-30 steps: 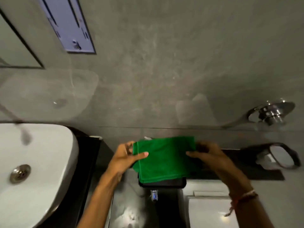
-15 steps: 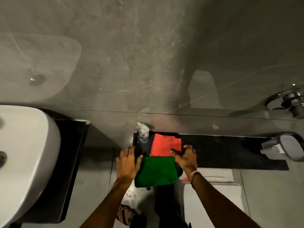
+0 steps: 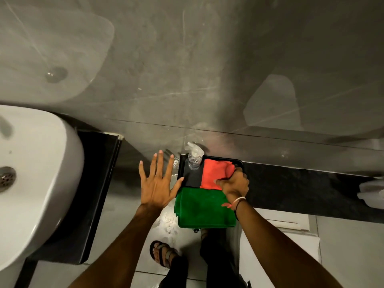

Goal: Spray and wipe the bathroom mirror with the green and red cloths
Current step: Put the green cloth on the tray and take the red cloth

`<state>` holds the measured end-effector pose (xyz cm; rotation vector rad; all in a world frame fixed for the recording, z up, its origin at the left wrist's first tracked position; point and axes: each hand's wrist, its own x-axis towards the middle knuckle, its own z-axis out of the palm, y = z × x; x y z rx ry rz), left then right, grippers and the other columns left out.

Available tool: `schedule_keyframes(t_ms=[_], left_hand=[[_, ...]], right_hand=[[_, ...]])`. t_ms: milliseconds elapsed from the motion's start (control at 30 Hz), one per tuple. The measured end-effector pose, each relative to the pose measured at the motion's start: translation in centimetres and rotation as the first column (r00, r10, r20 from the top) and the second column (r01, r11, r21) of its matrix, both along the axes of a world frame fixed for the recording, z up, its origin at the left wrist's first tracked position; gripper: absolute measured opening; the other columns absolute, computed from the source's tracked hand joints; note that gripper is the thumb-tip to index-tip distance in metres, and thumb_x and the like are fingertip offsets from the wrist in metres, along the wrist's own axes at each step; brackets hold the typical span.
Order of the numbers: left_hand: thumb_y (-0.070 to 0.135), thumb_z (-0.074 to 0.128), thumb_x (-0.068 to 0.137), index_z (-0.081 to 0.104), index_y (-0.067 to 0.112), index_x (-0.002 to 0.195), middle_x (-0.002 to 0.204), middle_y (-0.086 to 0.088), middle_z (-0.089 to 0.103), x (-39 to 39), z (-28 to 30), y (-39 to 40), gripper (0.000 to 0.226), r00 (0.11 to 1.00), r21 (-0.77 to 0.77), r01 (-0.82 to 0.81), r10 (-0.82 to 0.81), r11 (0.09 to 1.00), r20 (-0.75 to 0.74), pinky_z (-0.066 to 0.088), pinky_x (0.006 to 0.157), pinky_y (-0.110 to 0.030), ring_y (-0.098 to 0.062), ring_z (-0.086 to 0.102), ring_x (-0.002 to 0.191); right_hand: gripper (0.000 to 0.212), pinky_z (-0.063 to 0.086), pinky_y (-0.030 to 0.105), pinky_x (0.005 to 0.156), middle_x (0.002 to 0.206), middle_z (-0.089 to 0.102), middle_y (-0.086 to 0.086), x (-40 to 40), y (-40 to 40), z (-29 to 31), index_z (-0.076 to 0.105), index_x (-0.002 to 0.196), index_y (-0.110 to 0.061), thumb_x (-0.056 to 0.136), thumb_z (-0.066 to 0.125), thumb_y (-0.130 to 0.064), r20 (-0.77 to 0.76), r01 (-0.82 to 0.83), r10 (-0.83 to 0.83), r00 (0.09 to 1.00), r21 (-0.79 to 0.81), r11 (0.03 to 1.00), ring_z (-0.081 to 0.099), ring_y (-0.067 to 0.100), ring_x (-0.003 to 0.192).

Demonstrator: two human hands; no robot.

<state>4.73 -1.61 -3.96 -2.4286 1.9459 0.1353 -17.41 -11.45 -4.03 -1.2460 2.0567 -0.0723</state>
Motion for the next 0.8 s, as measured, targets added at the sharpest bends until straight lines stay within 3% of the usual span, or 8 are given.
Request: schedule_keyframes(t_ms=[200,300,400,533,600,667,733,800], left_hand=[[0.070,0.026,0.093,0.018,0.023,0.160,0.169,-0.019,0.016,0.1,1.6,-0.2,0.082,0.999,-0.076,0.028,-0.026,0.997,0.024,0.018,0.119,-0.071,-0.033,0.024,0.155],[0.068,0.033,0.094,0.023,0.024,0.159,0.167,-0.019,0.022,1.0,4.1,-0.6,0.080,0.998,-0.159,0.045,-0.038,0.986,0.048,0.022,0.119,-0.069,-0.031,0.028,0.154],[0.061,0.042,0.095,0.040,0.020,0.153,0.159,-0.019,0.042,1.8,8.4,-1.7,0.071,0.997,-0.339,0.072,-0.064,0.938,0.034,0.029,0.118,-0.064,-0.032,0.044,0.145],[0.047,0.051,0.098,0.063,0.014,0.128,0.126,-0.010,0.066,3.2,17.2,-3.1,0.047,0.923,-0.613,0.055,-0.275,0.788,-0.270,0.053,0.099,-0.045,-0.027,0.065,0.115],[0.043,0.049,0.099,0.068,0.015,0.114,0.107,0.001,0.074,3.4,23.0,-3.6,0.037,0.670,-0.599,-0.165,-0.357,0.784,-0.651,0.058,0.089,-0.040,-0.013,0.071,0.100],[0.045,0.044,0.097,0.070,0.013,0.108,0.099,0.003,0.080,3.3,28.5,-4.2,0.043,0.095,-0.373,-0.371,-0.365,0.850,-0.926,0.058,0.091,-0.034,-0.009,0.073,0.098],[0.053,0.049,0.092,0.066,0.010,0.125,0.123,-0.008,0.075,3.4,33.7,-3.9,0.057,-0.468,-0.232,-0.342,-0.379,0.911,-0.799,0.046,0.110,-0.053,-0.026,0.066,0.121],[0.061,0.052,0.088,0.055,0.011,0.142,0.142,-0.018,0.062,3.4,38.5,-2.6,0.073,-0.729,-0.307,-0.305,-0.428,0.902,-0.535,0.043,0.109,-0.065,-0.041,0.057,0.131]], right_hand=[[0.065,0.057,0.048,0.102,0.132,0.068,0.028,-1.3,0.0,0.9,0.065,0.133,-0.006,0.073,0.089,-0.006,0.210,0.086,-0.078,0.975,-0.033,0.996,0.065,0.045,0.121],[0.062,0.055,0.049,0.101,0.127,0.071,0.029,-2.4,-0.3,4.4,0.068,0.129,-0.005,0.071,0.087,-0.001,0.213,0.106,-0.068,0.975,-0.173,0.979,0.067,0.045,0.120],[0.039,0.059,0.055,0.091,0.102,0.078,0.023,-3.7,-1.6,9.5,0.075,0.110,0.003,0.073,0.081,0.011,0.286,0.012,0.071,0.956,-0.278,0.961,0.069,0.027,0.096],[0.039,0.057,0.017,0.056,0.059,0.073,-0.016,-3.0,-3.3,21.1,0.072,0.078,-0.007,0.067,0.078,0.030,0.508,-0.293,0.462,0.727,-0.380,0.877,0.063,-0.006,0.056],[0.042,0.055,0.013,0.057,0.059,0.073,-0.018,-0.7,-3.2,28.7,0.071,0.078,-0.015,0.063,0.087,0.020,0.449,-0.437,0.644,0.620,-0.485,0.758,0.059,-0.011,0.056],[0.043,0.055,0.013,0.064,0.069,0.077,-0.019,2.3,-2.7,35.6,0.073,0.084,-0.020,0.061,0.094,0.010,0.398,-0.515,0.756,0.520,-0.560,0.649,0.062,-0.011,0.063],[0.042,0.056,0.013,0.069,0.077,0.079,-0.021,5.7,-1.6,41.9,0.074,0.086,-0.023,0.061,0.097,0.001,0.312,-0.534,0.850,0.424,-0.672,0.513,0.064,-0.010,0.070],[0.049,0.058,0.024,0.077,0.091,0.080,-0.013,9.6,-0.3,47.2,0.075,0.100,-0.020,0.059,0.100,-0.010,0.125,-0.509,0.904,0.409,-0.791,0.340,0.066,0.000,0.082]])
